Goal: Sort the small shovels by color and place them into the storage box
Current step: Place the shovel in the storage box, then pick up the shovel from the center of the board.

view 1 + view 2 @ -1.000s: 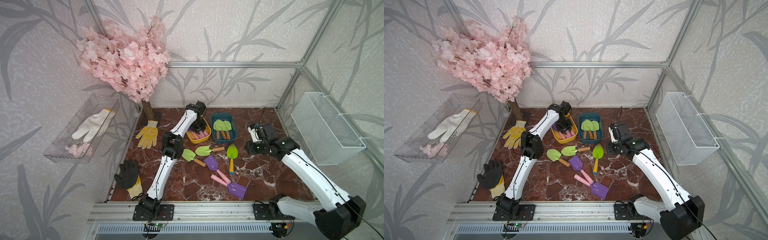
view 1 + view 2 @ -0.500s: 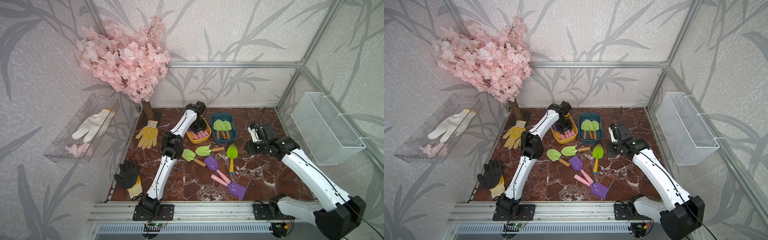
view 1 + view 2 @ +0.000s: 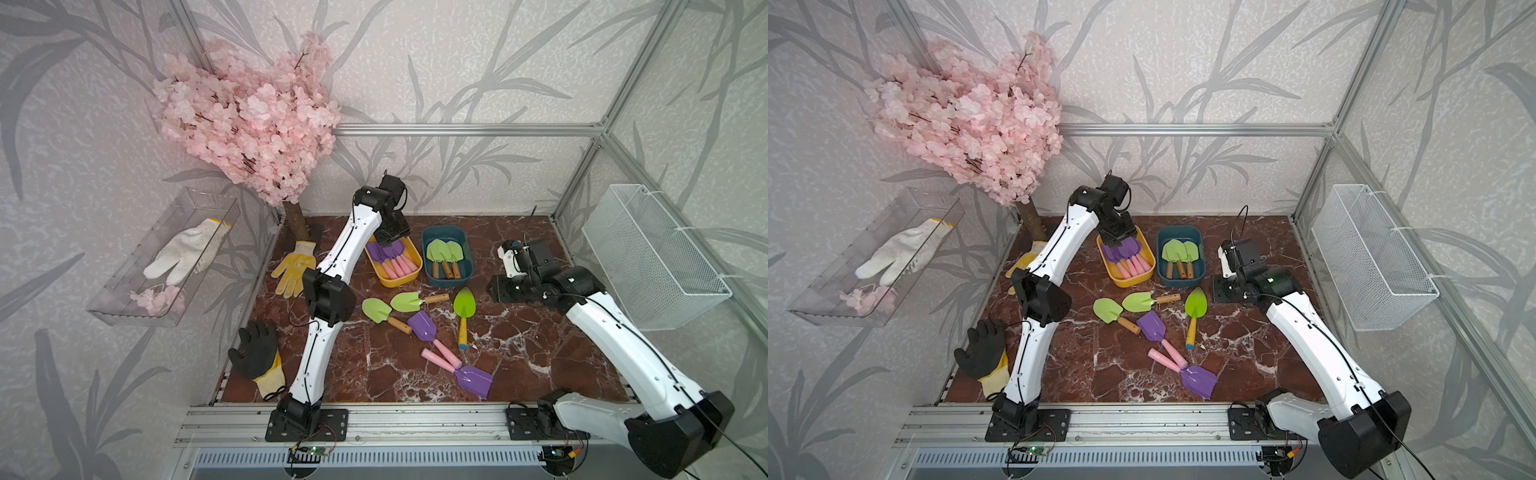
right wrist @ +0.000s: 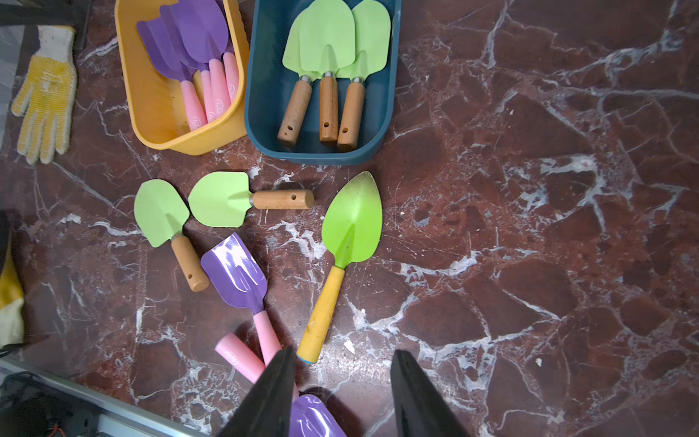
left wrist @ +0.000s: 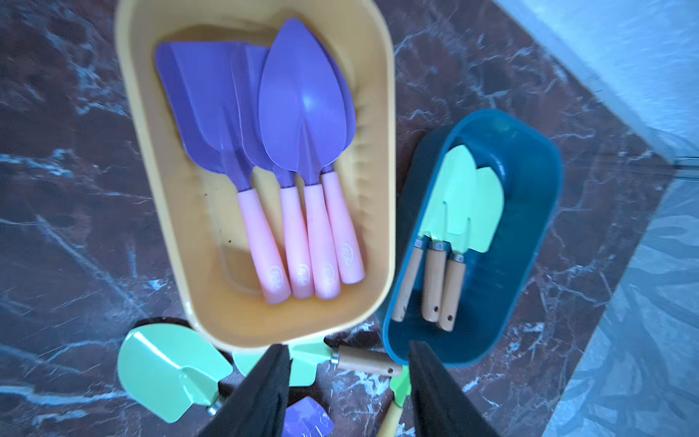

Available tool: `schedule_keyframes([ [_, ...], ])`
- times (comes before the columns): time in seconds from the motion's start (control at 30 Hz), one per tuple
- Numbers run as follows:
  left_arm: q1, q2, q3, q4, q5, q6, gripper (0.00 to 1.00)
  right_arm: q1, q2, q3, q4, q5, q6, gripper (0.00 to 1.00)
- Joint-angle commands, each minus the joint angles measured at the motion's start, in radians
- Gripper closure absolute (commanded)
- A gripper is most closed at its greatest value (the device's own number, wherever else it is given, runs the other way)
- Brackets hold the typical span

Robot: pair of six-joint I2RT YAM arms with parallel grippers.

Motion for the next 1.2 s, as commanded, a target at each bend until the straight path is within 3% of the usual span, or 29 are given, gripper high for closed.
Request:
schedule_keyframes([
  [0.0, -0.005, -0.137, -0.071, -0.058, -0.064, 0.03, 0.46, -0.001, -0.01, -0.002, -0.051, -0.048, 0.109, 0.53],
  [0.17, -0.008, -0.351, -0.337, 0.004, -0.108, 0.037, 0.45, 0.021, -0.064, -0.084, -0.051, -0.077, 0.251, 0.53],
  [0.3, -0.007, -0.515, -0.592, 0.099, -0.121, 0.02, 0.45, 0.054, -0.061, -0.167, -0.047, -0.203, 0.381, 0.52],
  [0.53, -0.007, -0.71, -0.944, 0.21, -0.117, -0.015, 0.44, 0.278, -0.054, -0.313, 0.055, -0.085, 0.566, 0.49],
  [0.9, 0.01, -0.89, -1.2, 0.242, -0.097, -0.04, 0.43, 0.333, 0.008, -0.39, 0.17, -0.025, 0.679, 0.4],
  [1.17, 0.013, -0.959, -1.273, 0.248, -0.102, -0.053, 0.4, 0.333, 0.128, -0.355, 0.192, 0.01, 0.678, 0.39],
])
